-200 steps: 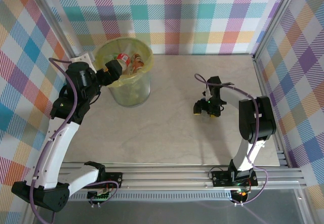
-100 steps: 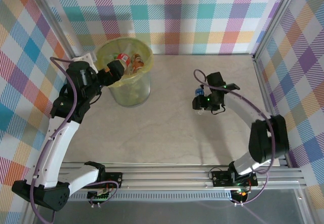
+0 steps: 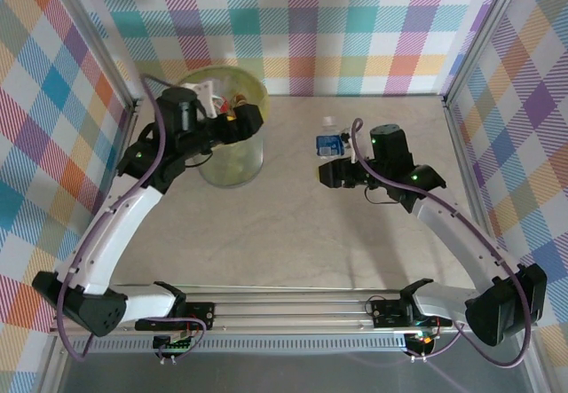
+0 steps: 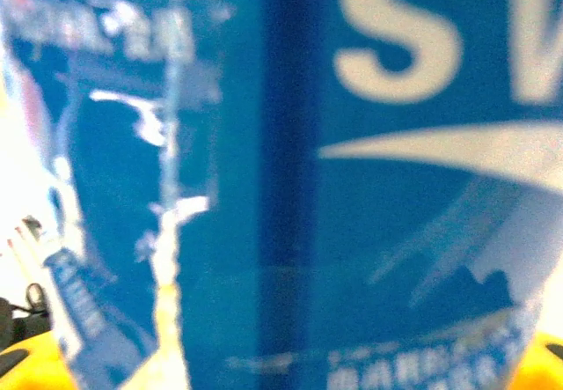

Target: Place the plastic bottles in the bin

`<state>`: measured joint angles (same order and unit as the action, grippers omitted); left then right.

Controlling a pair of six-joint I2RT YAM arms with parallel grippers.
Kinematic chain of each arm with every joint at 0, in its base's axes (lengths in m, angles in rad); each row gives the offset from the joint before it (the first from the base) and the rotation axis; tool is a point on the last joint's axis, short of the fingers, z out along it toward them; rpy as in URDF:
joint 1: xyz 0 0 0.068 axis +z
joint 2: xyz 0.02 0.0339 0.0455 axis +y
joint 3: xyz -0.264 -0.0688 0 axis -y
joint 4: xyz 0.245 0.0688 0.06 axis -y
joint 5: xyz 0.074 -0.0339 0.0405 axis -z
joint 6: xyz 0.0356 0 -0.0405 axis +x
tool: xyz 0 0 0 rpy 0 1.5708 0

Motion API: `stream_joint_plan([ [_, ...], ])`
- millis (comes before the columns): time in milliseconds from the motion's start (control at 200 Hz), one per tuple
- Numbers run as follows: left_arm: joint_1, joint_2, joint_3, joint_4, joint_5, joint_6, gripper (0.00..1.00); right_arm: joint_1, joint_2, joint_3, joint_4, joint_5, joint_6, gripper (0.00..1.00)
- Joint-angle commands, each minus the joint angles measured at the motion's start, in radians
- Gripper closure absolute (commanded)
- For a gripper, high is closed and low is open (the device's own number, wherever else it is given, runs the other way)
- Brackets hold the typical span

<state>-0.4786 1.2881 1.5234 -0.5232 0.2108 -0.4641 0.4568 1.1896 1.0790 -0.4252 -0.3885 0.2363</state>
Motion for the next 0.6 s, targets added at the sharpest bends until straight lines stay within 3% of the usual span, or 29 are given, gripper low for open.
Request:
stream_joint_plan([
  [0,-0.053,0.042,0.064,0.004,0.091,0.001,0.08,0.024,0.0,0.018,0.102,-0.076,0.026,0.49],
  [350,-0.133,0.166,0.13,-0.007,0.191,0.012,0.14,0.077,0.044,0.056,0.2,-0.086,0.072,0.49],
  [595,-0.161,0.188,0.128,-0.041,0.197,0.04,0.08,0.089,0.052,0.074,0.274,-0.106,0.114,0.48],
])
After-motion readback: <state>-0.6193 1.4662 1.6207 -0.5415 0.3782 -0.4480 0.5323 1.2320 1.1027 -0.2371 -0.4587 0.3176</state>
